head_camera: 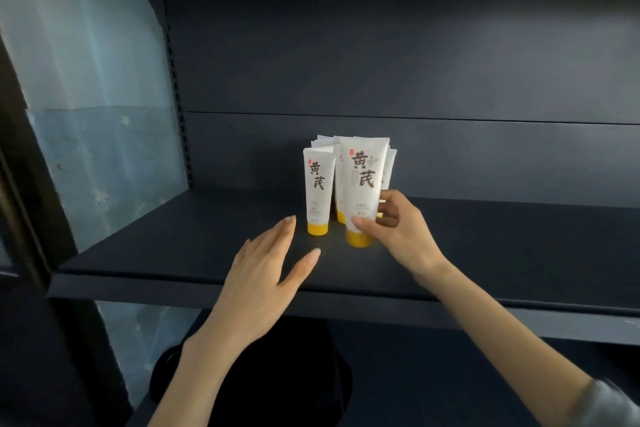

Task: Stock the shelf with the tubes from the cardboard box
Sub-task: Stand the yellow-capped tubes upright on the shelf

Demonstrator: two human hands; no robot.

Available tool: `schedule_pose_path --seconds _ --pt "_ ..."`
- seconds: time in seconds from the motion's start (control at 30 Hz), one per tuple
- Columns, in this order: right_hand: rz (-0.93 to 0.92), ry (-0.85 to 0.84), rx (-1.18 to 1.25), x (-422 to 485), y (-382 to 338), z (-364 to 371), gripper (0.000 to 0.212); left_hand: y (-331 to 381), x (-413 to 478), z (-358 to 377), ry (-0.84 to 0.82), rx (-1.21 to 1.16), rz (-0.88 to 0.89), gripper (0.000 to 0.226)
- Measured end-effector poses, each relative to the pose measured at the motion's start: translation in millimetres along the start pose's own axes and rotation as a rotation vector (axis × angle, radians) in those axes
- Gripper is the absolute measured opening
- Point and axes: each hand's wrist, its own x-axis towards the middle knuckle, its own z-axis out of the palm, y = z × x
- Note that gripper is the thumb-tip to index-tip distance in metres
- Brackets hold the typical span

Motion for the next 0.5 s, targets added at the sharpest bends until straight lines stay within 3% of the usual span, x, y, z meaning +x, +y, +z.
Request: schedule_pose_path --seconds 0.13,0.5 --pt "0.049 0.094 -0.029 31.7 18.8 -0.6 0.040 -12.5 -6.0 1.6 -0.067 0.205 -0.046 0.086" --pt "0.162 0.149 -0.174 70.6 55.4 26.9 0.043 -25.0 -19.3 4.9 -0.083 0.256 -0.104 0.091"
